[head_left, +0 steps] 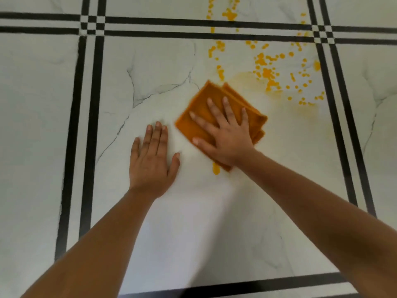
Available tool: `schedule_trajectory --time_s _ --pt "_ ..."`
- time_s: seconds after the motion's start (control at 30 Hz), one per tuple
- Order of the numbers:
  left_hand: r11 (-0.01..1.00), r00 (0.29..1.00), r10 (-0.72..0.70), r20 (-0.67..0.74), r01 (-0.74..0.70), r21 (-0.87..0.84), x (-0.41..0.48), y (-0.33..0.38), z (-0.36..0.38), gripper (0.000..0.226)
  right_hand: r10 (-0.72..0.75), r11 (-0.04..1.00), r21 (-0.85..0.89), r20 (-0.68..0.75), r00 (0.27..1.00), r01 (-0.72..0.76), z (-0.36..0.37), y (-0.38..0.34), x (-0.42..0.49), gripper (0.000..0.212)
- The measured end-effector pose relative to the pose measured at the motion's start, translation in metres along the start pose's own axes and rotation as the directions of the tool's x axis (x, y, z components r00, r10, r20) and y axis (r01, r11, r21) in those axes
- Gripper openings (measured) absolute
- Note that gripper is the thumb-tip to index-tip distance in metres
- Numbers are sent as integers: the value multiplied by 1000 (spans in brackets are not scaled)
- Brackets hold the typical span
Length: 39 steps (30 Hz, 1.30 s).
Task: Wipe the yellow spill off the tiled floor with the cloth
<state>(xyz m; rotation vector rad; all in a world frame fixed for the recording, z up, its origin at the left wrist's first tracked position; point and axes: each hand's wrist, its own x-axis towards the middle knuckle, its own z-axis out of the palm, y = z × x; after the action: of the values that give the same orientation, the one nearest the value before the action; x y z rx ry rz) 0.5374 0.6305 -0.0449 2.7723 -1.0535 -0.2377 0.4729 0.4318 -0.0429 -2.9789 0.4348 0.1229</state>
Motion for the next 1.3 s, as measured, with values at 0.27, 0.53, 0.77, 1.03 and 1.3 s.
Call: schedule_trajectory --time_s 0.27,0.53,0.77,1.03,1.3 --pt "991 991 133 -4 -133 34 -20 -12 5 70 262 962 59 73 962 -267 -7 24 5 66" --pt "997 997 83 7 -83 -2 -23 -9 2 70 -89 994 -61 23 996 91 4 25 -70 64" --pt "995 995 100 16 -100 -20 -19 -1 0 69 10 1000 -29 -16 1000 -10 4 -19 -32 61" --pt "996 996 86 14 -85 -32 -14 16 5 74 316 947 42 44 948 -318 -5 28 -31 61" --pt "953 949 293 119 -299 37 1 52 -1 66 154 988 -17 66 986 -153 -5 64 -80 65"
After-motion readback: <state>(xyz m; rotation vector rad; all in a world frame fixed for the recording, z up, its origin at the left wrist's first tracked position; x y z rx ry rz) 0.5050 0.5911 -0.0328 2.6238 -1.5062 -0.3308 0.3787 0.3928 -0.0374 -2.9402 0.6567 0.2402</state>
